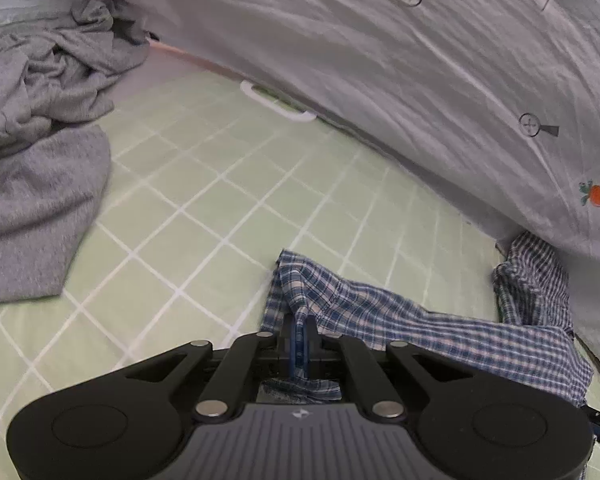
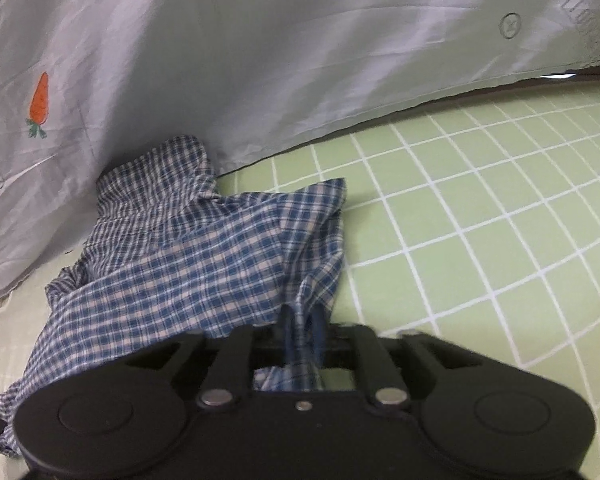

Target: Fold clothes

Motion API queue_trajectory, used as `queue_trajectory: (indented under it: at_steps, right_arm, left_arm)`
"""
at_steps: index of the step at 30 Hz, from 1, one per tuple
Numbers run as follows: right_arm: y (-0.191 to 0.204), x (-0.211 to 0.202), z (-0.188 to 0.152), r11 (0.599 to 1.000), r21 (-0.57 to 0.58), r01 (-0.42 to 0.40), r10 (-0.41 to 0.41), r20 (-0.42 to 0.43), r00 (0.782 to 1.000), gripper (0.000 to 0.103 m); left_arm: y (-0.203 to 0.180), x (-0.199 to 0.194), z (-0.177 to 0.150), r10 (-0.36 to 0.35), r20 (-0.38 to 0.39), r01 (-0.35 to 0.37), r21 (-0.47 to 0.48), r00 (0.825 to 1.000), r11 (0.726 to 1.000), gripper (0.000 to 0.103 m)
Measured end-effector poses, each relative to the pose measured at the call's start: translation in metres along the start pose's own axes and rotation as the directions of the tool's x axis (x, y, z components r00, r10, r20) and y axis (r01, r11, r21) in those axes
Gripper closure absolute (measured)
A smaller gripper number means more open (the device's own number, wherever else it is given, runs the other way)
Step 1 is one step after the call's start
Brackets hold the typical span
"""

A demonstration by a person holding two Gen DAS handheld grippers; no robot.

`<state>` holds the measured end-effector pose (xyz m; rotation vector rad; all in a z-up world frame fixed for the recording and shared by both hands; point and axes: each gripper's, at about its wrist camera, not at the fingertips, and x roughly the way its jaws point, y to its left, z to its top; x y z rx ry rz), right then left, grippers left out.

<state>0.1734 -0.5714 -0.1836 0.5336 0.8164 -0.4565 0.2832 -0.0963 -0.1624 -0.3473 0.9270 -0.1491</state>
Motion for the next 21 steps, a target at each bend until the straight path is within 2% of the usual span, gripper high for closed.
queue_trajectory:
  at_steps: [1, 3, 5, 9, 14, 18, 21]
  right_arm:
    - [0.0, -0.009, -0.002, 1.0, -0.006, 0.022, -0.021, 0.026, 0.999, 0.051]
    - [0.001, -0.025, -0.01, 0.999, -0.025, 0.038, -0.037, 0.058, 0.998, 0.047]
    - [0.001, -0.038, -0.021, 0.998, -0.045, 0.051, -0.048, 0.064, 0.997, 0.037]
    - [0.0, -0.056, -0.052, 0.994, -0.079, 0.071, -0.068, 0.039, 0.997, 0.036]
    - [-0.003, -0.078, -0.089, 0.99, -0.101, 0.101, -0.099, 0.016, 0.995, 0.031]
    - [-0.007, -0.1, -0.117, 0.986, -0.108, 0.124, -0.123, 0.013, 0.992, 0.03]
    - [-0.017, -0.121, -0.132, 0.988, -0.083, 0.133, -0.13, 0.034, 0.991, 0.028]
  left_arm:
    - [-0.001, -0.004, 0.0, -0.003, 0.007, 0.003, 0.003, 1.0, 1.0, 0.1]
    - [-0.002, -0.011, 0.0, -0.011, 0.02, 0.011, 0.006, 1.0, 1.0, 0.1]
    - [-0.002, -0.019, -0.001, -0.019, 0.029, 0.019, 0.008, 0.999, 1.0, 0.1]
    - [-0.007, -0.039, -0.004, -0.056, 0.053, 0.055, 0.018, 0.997, 0.998, 0.1]
    - [-0.019, -0.066, -0.011, -0.112, 0.083, 0.108, 0.054, 0.99, 0.993, 0.1]
    - [-0.037, -0.086, -0.022, -0.17, 0.101, 0.161, 0.091, 0.98, 0.983, 0.1]
    - [-0.059, -0.1, -0.034, -0.241, 0.095, 0.226, 0.142, 0.966, 0.964, 0.1]
